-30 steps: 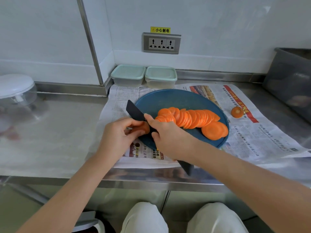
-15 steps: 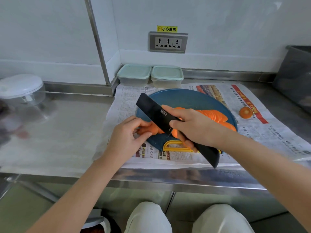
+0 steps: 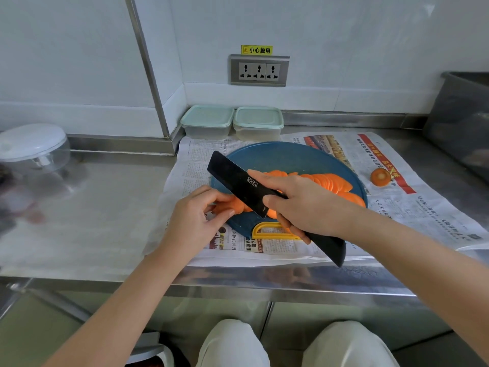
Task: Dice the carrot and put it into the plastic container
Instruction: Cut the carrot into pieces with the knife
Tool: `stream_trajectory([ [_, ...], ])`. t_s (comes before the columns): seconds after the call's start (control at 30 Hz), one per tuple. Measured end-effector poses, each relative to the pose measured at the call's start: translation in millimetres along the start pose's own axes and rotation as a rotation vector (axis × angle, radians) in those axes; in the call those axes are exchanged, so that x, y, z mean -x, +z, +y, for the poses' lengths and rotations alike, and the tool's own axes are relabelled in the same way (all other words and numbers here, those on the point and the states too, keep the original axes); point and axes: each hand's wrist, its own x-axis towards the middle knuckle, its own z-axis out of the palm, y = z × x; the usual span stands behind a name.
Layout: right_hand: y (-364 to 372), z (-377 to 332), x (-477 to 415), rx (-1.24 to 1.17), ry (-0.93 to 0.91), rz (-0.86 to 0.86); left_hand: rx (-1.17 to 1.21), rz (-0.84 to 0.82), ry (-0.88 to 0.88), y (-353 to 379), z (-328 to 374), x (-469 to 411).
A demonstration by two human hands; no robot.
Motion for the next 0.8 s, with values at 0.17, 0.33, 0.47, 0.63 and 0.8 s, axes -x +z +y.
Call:
stream_trajectory([
  [0.17, 1.4, -6.9, 2.2, 0.141, -0.045, 0.029, 0.022, -0.001, 0.005, -0.4, 1.2, 0.0],
  [0.33, -1.5, -8.1, -5.1, 0.075, -0.005, -0.048, 0.079, 0.014, -0.025, -0.3, 2.2, 0.6],
  [0.47, 3.4, -4.8, -12.6, 0.006, 0.031, -0.083, 0.097, 0.022, -0.033, 0.2, 1.7, -0.4],
  [0.63, 10.5, 0.0, -20.0, 0.007, 0.031, -0.089, 0.091, 0.027, -0.026, 0.2, 4.4, -0.6],
  [0.8, 38.1, 2.0, -25.4, 0.166, -0.042, 0.014, 0.126, 0.032, -0.023, 0.6, 4.3, 0.0],
])
